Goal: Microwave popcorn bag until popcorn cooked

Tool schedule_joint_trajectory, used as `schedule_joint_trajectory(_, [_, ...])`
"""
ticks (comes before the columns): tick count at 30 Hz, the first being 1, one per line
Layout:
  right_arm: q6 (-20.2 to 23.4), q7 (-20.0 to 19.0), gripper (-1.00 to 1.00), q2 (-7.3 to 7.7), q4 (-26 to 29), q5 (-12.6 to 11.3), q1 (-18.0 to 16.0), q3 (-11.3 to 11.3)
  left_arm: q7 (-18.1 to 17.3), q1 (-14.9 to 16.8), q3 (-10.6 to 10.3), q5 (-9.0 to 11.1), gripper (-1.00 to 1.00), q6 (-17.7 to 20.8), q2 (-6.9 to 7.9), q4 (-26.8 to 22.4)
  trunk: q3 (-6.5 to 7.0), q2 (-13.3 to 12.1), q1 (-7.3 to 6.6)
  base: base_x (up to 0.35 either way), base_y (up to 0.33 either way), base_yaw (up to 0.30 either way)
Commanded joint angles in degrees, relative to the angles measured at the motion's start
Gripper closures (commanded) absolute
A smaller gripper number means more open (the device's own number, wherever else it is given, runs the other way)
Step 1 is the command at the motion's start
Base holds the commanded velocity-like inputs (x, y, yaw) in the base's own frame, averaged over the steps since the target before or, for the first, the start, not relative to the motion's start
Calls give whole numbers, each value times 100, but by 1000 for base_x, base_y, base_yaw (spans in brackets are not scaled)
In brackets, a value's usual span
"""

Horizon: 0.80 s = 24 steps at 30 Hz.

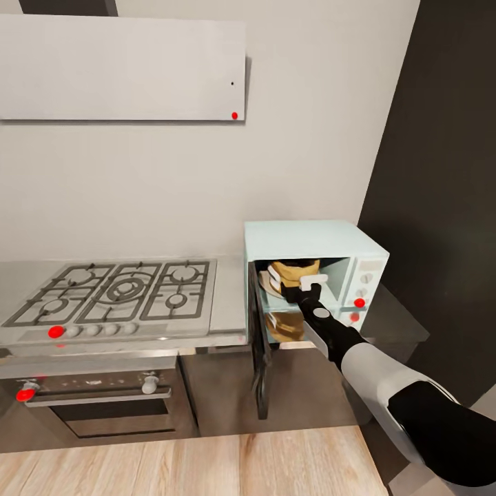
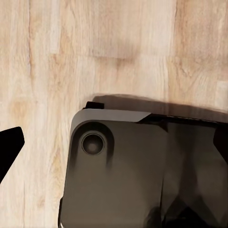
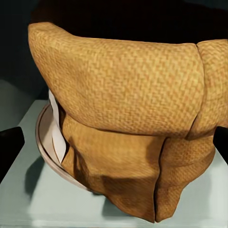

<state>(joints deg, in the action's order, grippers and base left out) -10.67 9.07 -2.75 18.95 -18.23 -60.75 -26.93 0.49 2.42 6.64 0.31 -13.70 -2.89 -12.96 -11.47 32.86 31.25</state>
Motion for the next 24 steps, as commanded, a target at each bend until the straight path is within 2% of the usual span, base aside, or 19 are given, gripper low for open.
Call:
schedule_joint_trajectory(1, [-23, 33, -100, 2, -5, -49, -8, -50, 3, 4, 22, 4, -100, -18, -2, 4, -9, 8, 2, 0, 0, 0])
schedule_joint_trajectory(4, [-23, 33, -100, 2, -5, -50, -8, -50, 3, 4, 22, 3, -100, -18, -2, 4, -9, 8, 2, 3, 0, 0])
schedule_joint_trajectory(9, [-23, 33, -100, 2, -5, -49, -8, -50, 3, 4, 22, 4, -100, -18, -1, 4, -9, 8, 2, 188, 0, 0])
schedule_joint_trajectory(24, [-23, 33, -100, 2, -5, -49, -8, -50, 3, 4, 22, 4, -100, -18, -1, 4, -9, 8, 2, 6, 0, 0])
